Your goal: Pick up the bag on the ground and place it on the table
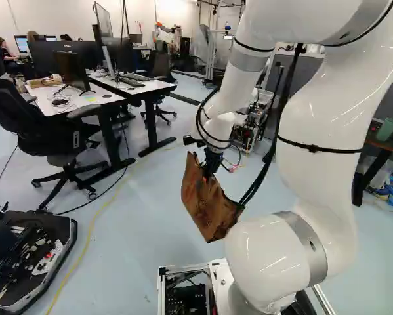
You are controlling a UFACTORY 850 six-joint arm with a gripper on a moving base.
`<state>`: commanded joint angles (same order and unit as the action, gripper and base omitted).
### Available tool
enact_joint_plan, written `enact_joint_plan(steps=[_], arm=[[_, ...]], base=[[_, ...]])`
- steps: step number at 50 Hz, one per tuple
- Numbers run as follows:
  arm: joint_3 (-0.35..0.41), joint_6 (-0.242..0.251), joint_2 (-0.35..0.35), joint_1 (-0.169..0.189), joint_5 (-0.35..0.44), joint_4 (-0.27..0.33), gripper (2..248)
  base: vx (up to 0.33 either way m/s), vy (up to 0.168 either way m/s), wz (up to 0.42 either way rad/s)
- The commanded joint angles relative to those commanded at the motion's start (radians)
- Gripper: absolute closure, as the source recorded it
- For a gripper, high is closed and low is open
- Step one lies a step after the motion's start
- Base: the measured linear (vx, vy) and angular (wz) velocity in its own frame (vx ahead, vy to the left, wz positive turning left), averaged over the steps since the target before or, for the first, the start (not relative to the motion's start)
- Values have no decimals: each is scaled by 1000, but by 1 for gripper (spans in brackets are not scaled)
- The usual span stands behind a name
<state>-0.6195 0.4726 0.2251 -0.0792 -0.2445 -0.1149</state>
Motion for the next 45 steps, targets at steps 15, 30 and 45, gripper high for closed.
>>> enact_joint_plan(steps=[15,30,45], arm=[[-5,0,-49,3,-48,0,229],[-7,0,-101,5,-102,0,229],[-12,0,-150,8,-159,0,229]], base=[[0,0,0],[0,0,0],[0,0,0]])
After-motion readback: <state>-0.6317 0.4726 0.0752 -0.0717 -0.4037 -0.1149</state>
